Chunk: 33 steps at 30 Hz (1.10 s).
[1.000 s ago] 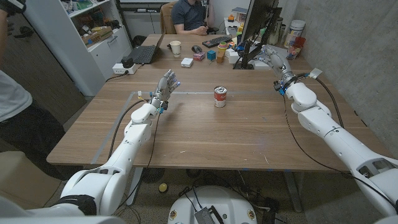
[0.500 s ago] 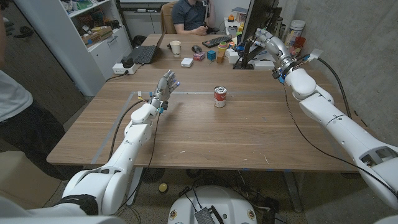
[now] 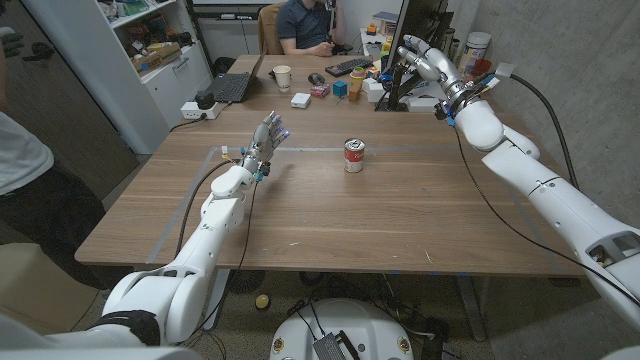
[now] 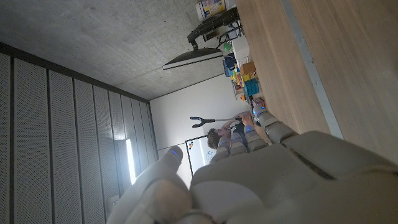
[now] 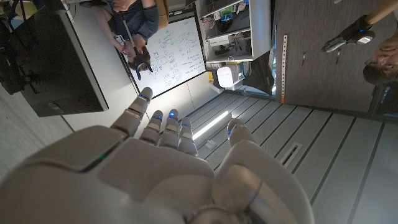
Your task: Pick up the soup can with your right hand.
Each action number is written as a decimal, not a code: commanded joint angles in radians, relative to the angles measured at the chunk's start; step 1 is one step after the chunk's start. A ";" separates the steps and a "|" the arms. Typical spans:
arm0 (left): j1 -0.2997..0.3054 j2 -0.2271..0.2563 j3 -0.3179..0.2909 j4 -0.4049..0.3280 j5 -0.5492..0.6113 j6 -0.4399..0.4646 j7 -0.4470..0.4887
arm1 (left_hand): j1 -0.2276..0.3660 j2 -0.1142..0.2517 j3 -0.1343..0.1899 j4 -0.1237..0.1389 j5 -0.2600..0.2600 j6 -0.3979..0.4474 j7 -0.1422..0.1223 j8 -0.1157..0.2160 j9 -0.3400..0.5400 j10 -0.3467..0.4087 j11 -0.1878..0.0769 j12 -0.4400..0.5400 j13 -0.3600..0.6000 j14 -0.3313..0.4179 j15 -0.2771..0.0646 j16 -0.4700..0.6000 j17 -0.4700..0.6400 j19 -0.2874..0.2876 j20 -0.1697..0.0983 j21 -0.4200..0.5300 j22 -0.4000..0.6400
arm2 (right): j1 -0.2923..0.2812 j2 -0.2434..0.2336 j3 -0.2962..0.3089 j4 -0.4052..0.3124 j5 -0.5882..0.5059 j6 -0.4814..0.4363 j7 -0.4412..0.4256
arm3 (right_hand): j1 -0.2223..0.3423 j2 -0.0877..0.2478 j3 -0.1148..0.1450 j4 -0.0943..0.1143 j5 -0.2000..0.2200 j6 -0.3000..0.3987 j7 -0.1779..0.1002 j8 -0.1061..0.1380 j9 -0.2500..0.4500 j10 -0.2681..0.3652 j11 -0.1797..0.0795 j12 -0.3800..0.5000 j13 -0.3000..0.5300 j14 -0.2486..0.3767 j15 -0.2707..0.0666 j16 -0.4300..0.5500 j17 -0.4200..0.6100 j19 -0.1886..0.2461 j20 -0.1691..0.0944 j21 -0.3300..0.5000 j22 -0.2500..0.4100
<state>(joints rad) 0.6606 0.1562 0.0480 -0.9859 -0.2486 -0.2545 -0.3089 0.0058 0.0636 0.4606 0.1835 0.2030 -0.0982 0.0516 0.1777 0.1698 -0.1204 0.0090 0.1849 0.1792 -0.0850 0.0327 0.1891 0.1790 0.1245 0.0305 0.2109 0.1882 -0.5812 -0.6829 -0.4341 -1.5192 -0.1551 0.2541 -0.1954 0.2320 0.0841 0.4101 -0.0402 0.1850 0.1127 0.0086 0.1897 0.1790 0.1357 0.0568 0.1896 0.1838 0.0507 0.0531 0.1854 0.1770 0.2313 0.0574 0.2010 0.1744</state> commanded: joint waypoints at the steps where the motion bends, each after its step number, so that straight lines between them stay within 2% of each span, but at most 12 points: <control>1: -0.017 -0.003 -0.001 0.019 0.008 -0.009 -0.010 | 0.001 0.102 0.006 0.000 0.007 -0.003 0.004 0.003 0.004 -0.002 0.002 0.006 0.003 -0.010 0.003 0.004 0.005 0.001 0.006 0.005 0.005 | -0.038 -0.046 -0.012 -0.138 -0.253 -0.122 -0.062 | -0.008 -0.022 -0.009 -0.003 0.002 0.003 -0.012 0.006 0.004 0.006 -0.006 0.003 0.002 0.010 -0.004 0.008 0.004 -0.004 0.009 0.000 0.002; 5: -0.017 -0.003 -0.001 0.018 0.008 -0.007 -0.011 | 0.001 0.102 0.006 0.000 0.007 -0.002 0.004 0.003 0.004 -0.002 0.001 0.006 0.003 -0.009 0.003 0.004 0.005 0.001 0.007 0.005 0.005 | -0.053 -0.063 -0.022 -0.189 -0.328 -0.182 -0.039 | -0.027 -0.051 -0.030 -0.002 0.001 0.002 -0.018 0.004 0.005 0.005 -0.011 0.003 0.002 0.008 -0.007 0.008 0.007 -0.006 0.013 -0.001 0.003; 16: -0.023 -0.005 0.000 0.028 0.011 -0.006 -0.015 | 0.001 0.102 0.006 0.000 0.007 -0.002 0.004 0.004 0.004 -0.002 0.000 0.006 0.003 -0.009 0.004 0.004 0.005 0.001 0.007 0.005 0.005 | -0.036 -0.064 -0.045 -0.189 -0.393 -0.189 0.018 | -0.045 -0.082 -0.054 -0.003 0.006 0.001 -0.027 0.003 0.005 0.002 -0.011 0.002 0.002 0.011 -0.015 0.009 0.007 0.021 0.031 0.008 0.002; 20: -0.022 -0.005 -0.001 0.023 0.012 -0.004 -0.011 | 0.001 0.102 0.006 0.000 0.007 -0.002 0.003 0.003 0.004 -0.002 0.000 0.006 0.003 -0.009 0.004 0.004 0.005 0.001 0.007 0.005 0.005 | -0.027 -0.056 -0.053 -0.183 -0.423 -0.199 0.020 | -0.041 -0.089 -0.057 -0.010 0.011 0.003 -0.034 0.003 0.005 0.002 -0.013 0.002 0.002 0.014 -0.016 0.009 0.006 0.042 0.054 0.014 0.002; 24: -0.016 -0.004 -0.004 0.012 0.012 0.000 -0.005 | 0.001 0.102 0.006 0.000 0.007 -0.002 0.004 0.003 0.004 -0.002 0.001 0.006 0.003 -0.009 0.004 0.004 0.005 0.001 0.007 0.005 0.005 | -0.021 -0.049 -0.061 -0.179 -0.454 -0.213 0.018 | -0.021 -0.087 -0.056 -0.026 0.019 0.006 -0.042 0.003 0.006 0.005 -0.017 0.003 0.002 0.035 -0.018 0.013 0.003 0.095 0.098 0.026 0.000; 30: -0.006 -0.001 -0.006 -0.005 0.013 0.006 0.002 | 0.001 0.102 0.006 0.000 0.007 -0.003 0.003 0.003 0.004 -0.001 0.001 0.006 0.003 -0.009 0.004 0.004 0.005 0.000 0.008 0.005 0.005 | -0.024 -0.044 -0.072 -0.199 -0.507 -0.255 0.023 | -0.007 -0.084 -0.053 -0.036 0.022 0.006 -0.052 0.003 0.006 0.006 -0.018 0.003 0.002 0.048 -0.017 0.016 0.002 0.122 0.126 0.030 -0.001; 33: 0.001 0.001 -0.007 -0.018 0.013 0.013 0.005 | 0.001 0.102 0.006 0.000 0.007 -0.003 0.003 0.003 0.004 -0.001 0.001 0.006 0.003 -0.009 0.003 0.004 0.005 0.000 0.008 0.005 0.005 | -0.032 -0.042 -0.078 -0.216 -0.539 -0.284 0.026 | -0.001 -0.090 -0.056 -0.045 0.022 0.013 -0.072 0.005 0.006 0.011 -0.025 0.004 0.002 0.059 -0.018 0.017 0.002 0.147 0.140 0.033 -0.001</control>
<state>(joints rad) 0.6432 0.1521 0.0451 -0.9737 -0.2366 -0.2567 -0.3156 0.0058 0.0636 0.4605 0.1835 0.2030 -0.0981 0.0516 0.1777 0.1697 -0.1205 0.0089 0.1849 0.1791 -0.0849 0.0326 0.1891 0.1789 0.1209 0.0340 0.2109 0.1882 -0.6082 -0.7335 -0.4923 -1.7032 -0.5942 0.0407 -0.1797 0.2166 0.0003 0.3538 -0.0773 0.2004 0.1204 -0.0493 0.1897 0.1790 0.1415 0.0405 0.1896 0.1838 0.0951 0.0373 0.1933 0.1767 0.3561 0.1946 0.2249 0.1720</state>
